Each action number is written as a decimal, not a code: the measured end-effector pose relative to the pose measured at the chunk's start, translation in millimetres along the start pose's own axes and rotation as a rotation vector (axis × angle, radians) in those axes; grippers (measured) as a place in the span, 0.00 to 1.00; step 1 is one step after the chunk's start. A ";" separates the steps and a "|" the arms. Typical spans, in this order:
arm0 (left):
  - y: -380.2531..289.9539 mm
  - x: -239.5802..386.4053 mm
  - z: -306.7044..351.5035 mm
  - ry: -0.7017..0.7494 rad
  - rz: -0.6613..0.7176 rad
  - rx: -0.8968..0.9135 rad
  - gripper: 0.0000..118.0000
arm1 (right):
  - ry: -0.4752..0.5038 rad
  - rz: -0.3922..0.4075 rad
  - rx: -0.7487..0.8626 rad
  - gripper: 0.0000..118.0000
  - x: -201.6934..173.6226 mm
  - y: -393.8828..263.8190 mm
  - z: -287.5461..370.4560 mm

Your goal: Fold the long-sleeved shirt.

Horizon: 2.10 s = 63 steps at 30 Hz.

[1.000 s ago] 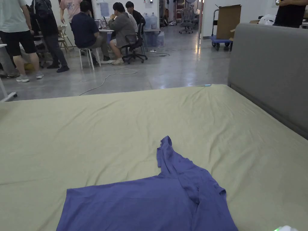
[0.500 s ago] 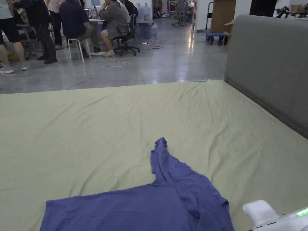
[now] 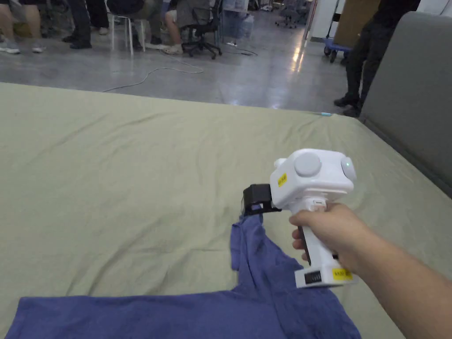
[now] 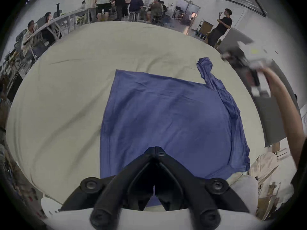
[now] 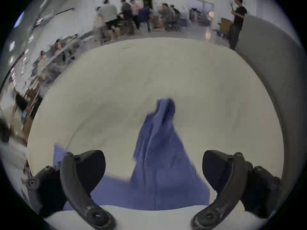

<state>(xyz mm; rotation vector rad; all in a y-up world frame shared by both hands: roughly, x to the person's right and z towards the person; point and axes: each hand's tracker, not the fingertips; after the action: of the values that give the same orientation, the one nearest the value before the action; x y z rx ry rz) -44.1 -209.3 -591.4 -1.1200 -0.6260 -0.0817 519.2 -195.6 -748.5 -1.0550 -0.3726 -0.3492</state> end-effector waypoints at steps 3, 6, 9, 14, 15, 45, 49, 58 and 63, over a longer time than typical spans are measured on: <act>-7.3 -1.4 -13.5 0.004 0.003 -0.045 0.00 | -0.054 -0.134 -0.073 0.98 9.0 43.7 -62.4; -11.3 -3.8 -22.3 0.006 0.002 -0.073 0.00 | -0.124 -0.217 -0.104 0.76 20.2 34.9 -82.7; -13.1 -5.4 -21.6 0.004 0.014 -0.084 0.00 | -0.063 -0.215 -0.127 0.00 35.5 12.7 -75.8; -18.6 2.6 -0.9 -0.010 0.002 -0.059 0.00 | 0.047 -0.189 0.006 0.00 46.1 -17.2 2.6; -20.4 4.8 3.9 -0.011 -0.002 -0.052 0.00 | 0.037 -0.141 0.039 0.00 44.0 -28.7 27.3; -45.2 20.7 47.0 -0.071 0.058 -0.002 0.00 | -0.106 0.005 -0.073 0.96 10.6 -333.7 167.3; -46.0 16.6 43.0 -0.056 0.060 -0.011 0.00 | 0.019 -0.053 0.006 0.99 5.6 -353.8 207.4; 0.9 4.7 4.4 -0.033 0.072 -0.029 0.29 | 0.122 -0.095 -0.031 0.00 -0.6 -399.1 183.8; 106.5 -18.4 -61.2 0.063 0.019 0.078 0.95 | 0.104 -0.101 -0.027 0.00 7.9 -396.6 185.8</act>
<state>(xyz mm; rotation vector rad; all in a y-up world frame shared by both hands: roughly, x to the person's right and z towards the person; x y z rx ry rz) 5.9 -218.2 -704.9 -1.0436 -0.5575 -0.0749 323.9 -210.0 -356.7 -1.0425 -0.3296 -0.4987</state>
